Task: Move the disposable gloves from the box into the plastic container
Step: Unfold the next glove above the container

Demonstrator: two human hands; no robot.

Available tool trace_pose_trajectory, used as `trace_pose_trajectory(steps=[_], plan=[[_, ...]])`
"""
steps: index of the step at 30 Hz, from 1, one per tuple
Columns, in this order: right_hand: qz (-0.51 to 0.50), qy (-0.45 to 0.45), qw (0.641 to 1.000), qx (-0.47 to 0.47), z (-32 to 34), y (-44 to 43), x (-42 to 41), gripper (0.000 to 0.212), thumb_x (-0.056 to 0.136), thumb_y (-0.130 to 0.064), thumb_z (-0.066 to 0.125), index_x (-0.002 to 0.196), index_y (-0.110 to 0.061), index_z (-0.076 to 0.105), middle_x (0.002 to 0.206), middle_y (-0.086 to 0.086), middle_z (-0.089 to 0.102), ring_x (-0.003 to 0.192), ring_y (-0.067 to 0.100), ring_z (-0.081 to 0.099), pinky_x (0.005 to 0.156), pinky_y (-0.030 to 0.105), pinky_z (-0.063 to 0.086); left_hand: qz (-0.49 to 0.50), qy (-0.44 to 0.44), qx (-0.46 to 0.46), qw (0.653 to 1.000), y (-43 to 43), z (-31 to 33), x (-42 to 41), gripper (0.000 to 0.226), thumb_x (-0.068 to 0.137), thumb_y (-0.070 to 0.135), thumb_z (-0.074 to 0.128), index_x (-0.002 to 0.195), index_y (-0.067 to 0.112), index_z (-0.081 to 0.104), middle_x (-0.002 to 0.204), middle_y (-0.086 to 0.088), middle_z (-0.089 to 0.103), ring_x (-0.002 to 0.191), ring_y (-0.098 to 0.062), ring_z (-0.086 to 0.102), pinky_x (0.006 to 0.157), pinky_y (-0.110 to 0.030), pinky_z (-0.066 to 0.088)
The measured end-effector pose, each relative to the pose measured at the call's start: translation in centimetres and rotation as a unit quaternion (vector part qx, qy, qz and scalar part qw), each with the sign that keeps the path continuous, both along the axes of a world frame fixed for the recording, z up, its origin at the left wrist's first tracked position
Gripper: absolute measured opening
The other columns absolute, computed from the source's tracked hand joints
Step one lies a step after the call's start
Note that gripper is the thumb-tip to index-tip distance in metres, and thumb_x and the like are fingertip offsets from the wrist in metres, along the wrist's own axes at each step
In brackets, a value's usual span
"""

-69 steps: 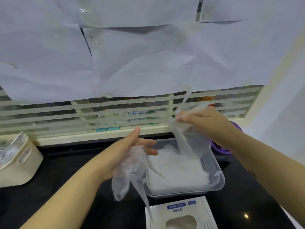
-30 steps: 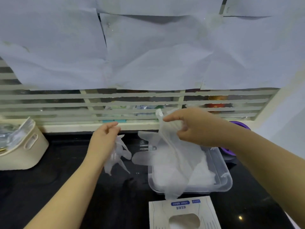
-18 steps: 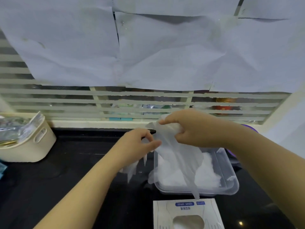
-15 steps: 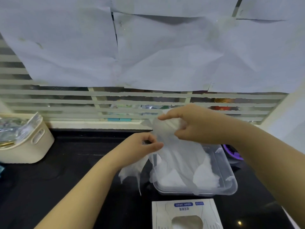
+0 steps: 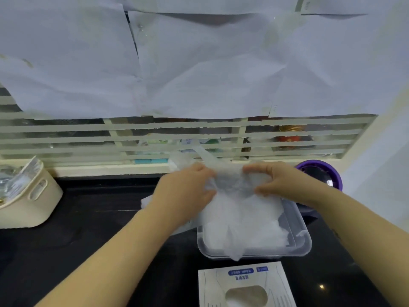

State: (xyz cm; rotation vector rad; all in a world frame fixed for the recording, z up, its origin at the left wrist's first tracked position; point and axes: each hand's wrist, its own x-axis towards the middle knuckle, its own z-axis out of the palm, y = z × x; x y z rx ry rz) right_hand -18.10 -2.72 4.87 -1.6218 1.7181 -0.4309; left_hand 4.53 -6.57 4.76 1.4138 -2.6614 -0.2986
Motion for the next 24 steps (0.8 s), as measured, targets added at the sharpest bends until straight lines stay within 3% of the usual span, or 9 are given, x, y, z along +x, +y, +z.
trace_pose_trajectory(steps=[3, 6, 8, 10, 12, 14, 18, 22, 24], plan=[[0.013, 0.046, 0.999, 0.013, -2.6, 0.1, -1.0, 0.061, 0.088, -0.005, 0.061, 0.142, -0.028, 0.042, 0.144, -0.007, 0.045, 0.063, -0.016, 0.056, 0.061, 0.007, 0.047, -0.065, -0.140, 0.044, 0.987, -0.7, -2.8, -2.4, 0.045, 0.098, 0.046, 0.045, 0.141, 0.034, 0.043, 0.145, 0.009, 0.042, 0.117, -0.018, 0.054, 0.085, -0.035, 0.046], [0.021, 0.108, 0.994, 0.011, -4.6, 0.3, -1.7, 0.063, 0.089, -0.008, 0.062, 0.144, -0.027, 0.039, 0.150, -0.006, 0.038, 0.100, -0.007, 0.056, 0.081, 0.005, 0.042, -0.101, -0.224, 0.052, 0.968, -1.2, -5.2, -4.1, 0.043, 0.098, 0.044, 0.044, 0.139, 0.030, 0.047, 0.140, 0.001, 0.047, 0.118, -0.023, 0.052, 0.078, -0.034, 0.039], [0.018, 0.143, 0.990, 0.011, -5.8, 0.4, -1.9, 0.063, 0.089, -0.010, 0.062, 0.144, -0.027, 0.038, 0.150, -0.006, 0.039, 0.127, 0.009, 0.045, 0.099, 0.016, 0.035, -0.124, -0.252, 0.052, 0.958, -1.3, -6.3, -5.1, 0.041, 0.099, 0.042, 0.044, 0.136, 0.026, 0.051, 0.136, -0.001, 0.052, 0.117, -0.022, 0.052, 0.076, -0.032, 0.035], [0.012, 0.167, 0.986, 0.015, -6.7, 0.5, -2.0, 0.062, 0.090, -0.011, 0.061, 0.144, -0.029, 0.038, 0.148, -0.005, 0.041, 0.131, 0.014, 0.044, 0.104, 0.024, 0.036, -0.145, -0.288, 0.060, 0.945, -1.5, -7.0, -6.2, 0.043, 0.100, 0.042, 0.043, 0.138, 0.025, 0.050, 0.138, -0.003, 0.050, 0.120, -0.024, 0.051, 0.080, -0.034, 0.035], [0.023, 0.197, 0.980, 0.020, -7.4, 0.5, -2.2, 0.062, 0.091, -0.010, 0.059, 0.145, -0.028, 0.036, 0.149, -0.003, 0.040, 0.130, 0.016, 0.045, 0.105, 0.029, 0.039, -0.155, -0.324, 0.075, 0.930, -1.6, -7.7, -7.2, 0.043, 0.101, 0.042, 0.041, 0.139, 0.023, 0.050, 0.139, -0.004, 0.049, 0.123, -0.026, 0.050, 0.094, -0.042, 0.037], [0.037, 0.233, 0.971, 0.026, -7.9, 0.5, -2.1, 0.062, 0.091, -0.008, 0.056, 0.146, -0.026, 0.035, 0.149, -0.001, 0.039, 0.127, 0.019, 0.048, 0.102, 0.030, 0.042, -0.162, -0.341, 0.081, 0.922, -1.6, -8.4, -7.7, 0.042, 0.102, 0.042, 0.040, 0.137, 0.021, 0.052, 0.137, -0.004, 0.052, 0.122, -0.026, 0.052, 0.101, -0.047, 0.036], [0.049, 0.305, 0.951, 0.023, -8.2, 0.9, -2.2, 0.057, 0.092, -0.009, 0.055, 0.145, -0.019, 0.036, 0.145, 0.004, 0.038, 0.123, 0.024, 0.049, 0.099, 0.033, 0.046, -0.171, -0.330, 0.108, 0.922, -2.0, -9.8, -8.6, 0.042, 0.100, 0.041, 0.043, 0.135, 0.020, 0.054, 0.133, -0.004, 0.056, 0.118, -0.026, 0.055, 0.096, -0.038, 0.042], [0.069, 0.409, 0.909, -0.046, -7.6, 1.4, -1.3, 0.049, 0.094, -0.020, 0.056, 0.141, -0.019, 0.042, 0.156, 0.010, 0.021, 0.141, 0.029, 0.023, 0.113, 0.040, 0.025, -0.177, -0.325, 0.114, 0.922, -2.5, -10.7, -9.1, 0.041, 0.100, 0.040, 0.043, 0.135, 0.021, 0.054, 0.130, -0.003, 0.057, 0.116, -0.025, 0.056, 0.090, -0.035, 0.043], [0.092, 0.409, 0.904, -0.080, -7.7, 1.2, -0.2, 0.041, 0.095, -0.020, 0.055, 0.136, -0.018, 0.049, 0.151, 0.009, 0.030, 0.137, 0.028, 0.027, 0.111, 0.040, 0.026, -0.180, -0.323, 0.127, 0.921, -2.6, -11.0, -9.3, 0.042, 0.101, 0.040, 0.042, 0.137, 0.022, 0.051, 0.132, -0.003, 0.056, 0.118, -0.024, 0.055, 0.092, -0.035, 0.043]])
